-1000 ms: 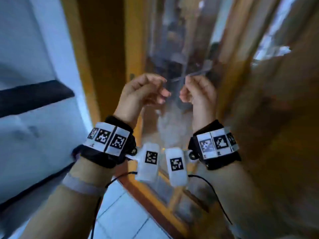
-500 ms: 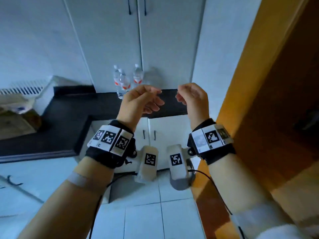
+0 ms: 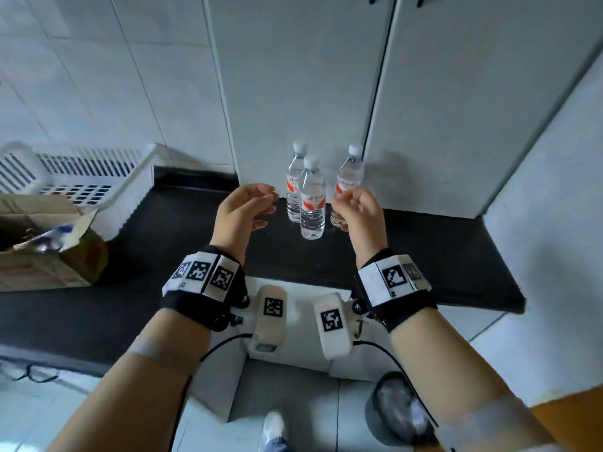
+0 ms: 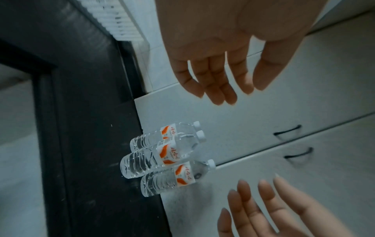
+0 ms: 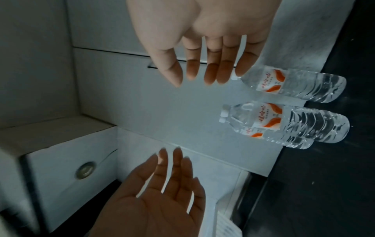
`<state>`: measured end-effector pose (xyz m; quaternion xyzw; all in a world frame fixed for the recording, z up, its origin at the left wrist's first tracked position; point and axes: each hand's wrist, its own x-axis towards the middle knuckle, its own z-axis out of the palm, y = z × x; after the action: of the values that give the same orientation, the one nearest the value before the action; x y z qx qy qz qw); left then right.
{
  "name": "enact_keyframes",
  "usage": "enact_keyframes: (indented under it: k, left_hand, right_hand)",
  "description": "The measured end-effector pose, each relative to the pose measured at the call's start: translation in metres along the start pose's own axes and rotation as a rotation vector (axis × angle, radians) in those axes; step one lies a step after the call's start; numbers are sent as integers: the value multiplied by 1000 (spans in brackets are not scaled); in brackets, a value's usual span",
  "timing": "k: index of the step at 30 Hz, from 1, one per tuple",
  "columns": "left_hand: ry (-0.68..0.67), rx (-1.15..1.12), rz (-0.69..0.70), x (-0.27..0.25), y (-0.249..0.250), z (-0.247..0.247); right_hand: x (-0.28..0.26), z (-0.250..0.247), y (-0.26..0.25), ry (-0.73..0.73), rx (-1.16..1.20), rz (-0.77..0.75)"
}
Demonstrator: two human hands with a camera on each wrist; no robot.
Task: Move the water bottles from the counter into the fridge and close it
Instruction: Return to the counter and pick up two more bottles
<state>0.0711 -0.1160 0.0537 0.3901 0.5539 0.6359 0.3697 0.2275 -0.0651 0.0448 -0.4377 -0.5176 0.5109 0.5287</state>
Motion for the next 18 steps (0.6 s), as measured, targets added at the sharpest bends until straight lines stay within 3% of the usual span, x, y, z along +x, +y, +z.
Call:
enact_keyframes:
  k: [7, 11, 15, 18]
  left_hand:
    - [-74, 29, -160, 131, -57, 28]
    - [-179, 358, -238, 167, -92, 43]
    - [-220, 560, -122, 183, -98, 57]
    - [-221, 648, -6, 191, -96, 65]
  right_hand:
    - [128, -3, 62, 239, -81, 171]
    - [171, -14, 92, 308, -141, 270]
    - [203, -14, 109, 222, -177, 337]
    - [220, -10, 110, 176, -102, 270]
